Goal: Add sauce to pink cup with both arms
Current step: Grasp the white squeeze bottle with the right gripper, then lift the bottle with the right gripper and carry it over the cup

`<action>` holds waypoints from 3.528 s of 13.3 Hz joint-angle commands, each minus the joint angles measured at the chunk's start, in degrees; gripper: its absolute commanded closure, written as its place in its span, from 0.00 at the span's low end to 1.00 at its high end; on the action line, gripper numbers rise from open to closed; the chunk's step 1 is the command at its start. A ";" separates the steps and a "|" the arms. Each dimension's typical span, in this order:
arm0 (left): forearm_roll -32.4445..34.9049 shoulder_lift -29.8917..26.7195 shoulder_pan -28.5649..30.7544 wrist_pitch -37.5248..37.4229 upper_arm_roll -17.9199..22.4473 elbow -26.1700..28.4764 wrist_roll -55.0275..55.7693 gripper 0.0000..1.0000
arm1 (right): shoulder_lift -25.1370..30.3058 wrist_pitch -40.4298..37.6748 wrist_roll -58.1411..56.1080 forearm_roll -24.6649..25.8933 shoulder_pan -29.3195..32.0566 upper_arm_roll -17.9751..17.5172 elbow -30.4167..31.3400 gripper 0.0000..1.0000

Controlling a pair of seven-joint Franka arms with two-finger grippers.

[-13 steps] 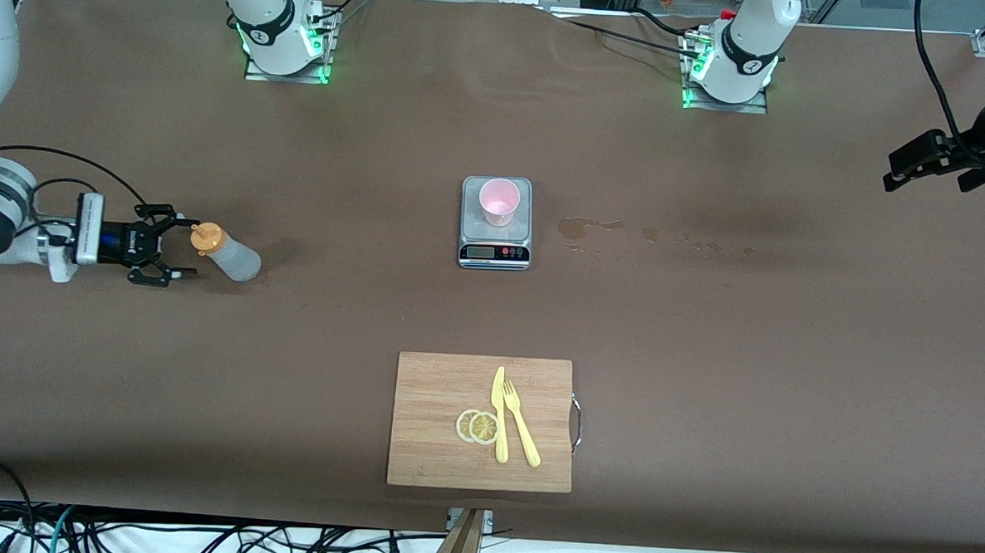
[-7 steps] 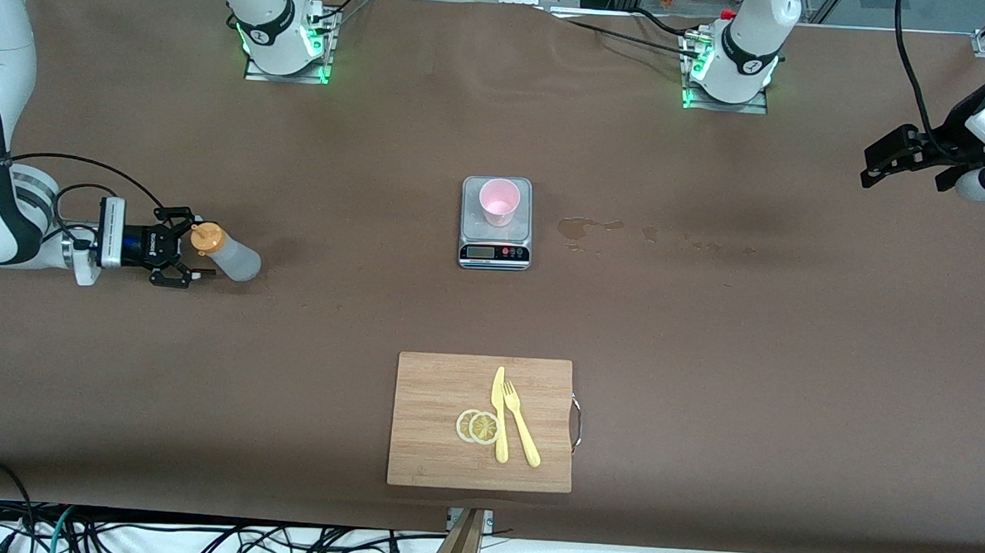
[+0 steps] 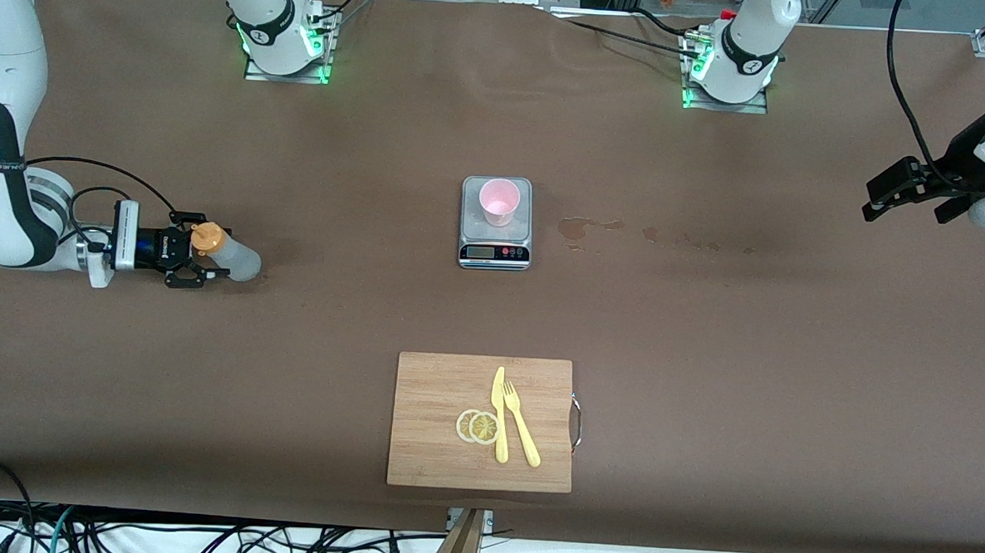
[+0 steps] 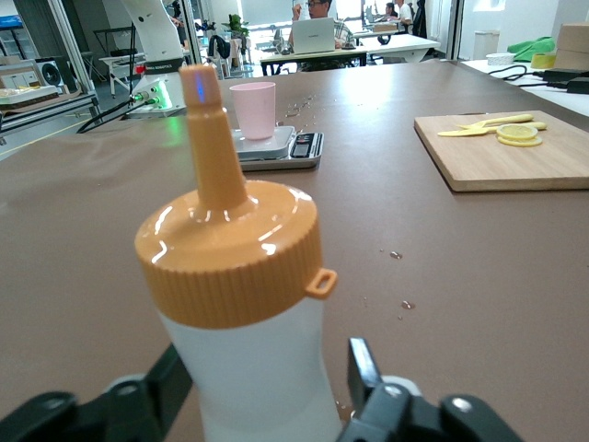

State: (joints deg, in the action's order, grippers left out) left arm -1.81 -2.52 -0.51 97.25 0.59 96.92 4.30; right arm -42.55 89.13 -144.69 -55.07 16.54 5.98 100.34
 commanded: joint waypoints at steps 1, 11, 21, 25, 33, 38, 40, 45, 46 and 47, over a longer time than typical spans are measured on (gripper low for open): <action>-1.26 -1.70 0.77 0.84 -0.24 1.78 0.88 0.00 | 0.80 1.92 0.10 -1.53 -0.28 0.09 1.09 0.71; 2.78 -0.47 0.86 -2.86 -4.90 1.07 7.30 0.00 | 15.99 14.74 19.76 3.02 -12.04 0.70 6.19 0.76; 2.78 -0.47 2.97 -4.17 -4.99 0.37 7.21 0.00 | 22.33 29.60 48.51 17.34 -33.13 1.67 9.97 0.75; 2.78 -0.47 2.62 -5.66 -5.16 0.37 6.77 0.00 | 23.73 30.31 61.68 26.48 -42.09 3.59 9.62 0.75; 2.78 -0.47 2.88 -5.85 -5.17 0.28 6.51 0.00 | 24.88 27.86 85.15 42.21 -54.57 3.51 9.18 0.75; 2.78 -0.38 2.97 -5.67 -5.25 0.28 6.51 0.00 | 24.62 22.50 93.87 49.17 -56.96 1.15 7.51 0.74; 2.52 -0.38 2.88 -5.67 -5.25 0.28 6.51 0.00 | 23.48 19.51 97.56 51.19 -57.75 -0.52 4.97 0.74; 2.60 -0.38 3.06 -5.49 -5.16 0.19 6.51 0.00 | 20.84 17.05 103.37 52.51 -61.79 -1.84 2.68 0.73; 2.43 -0.30 2.97 -5.49 -5.16 0.19 6.51 0.00 | 20.14 15.91 105.12 52.87 -62.41 -2.37 1.45 0.73; 2.17 0.31 2.88 -5.15 -5.16 0.11 6.51 0.00 | 19.44 14.94 105.83 52.96 -62.59 -2.90 0.57 0.73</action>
State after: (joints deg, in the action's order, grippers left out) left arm -0.01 -2.62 2.30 92.25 -4.46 97.70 11.19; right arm -21.54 107.52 -41.49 -3.52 -45.40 3.94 104.52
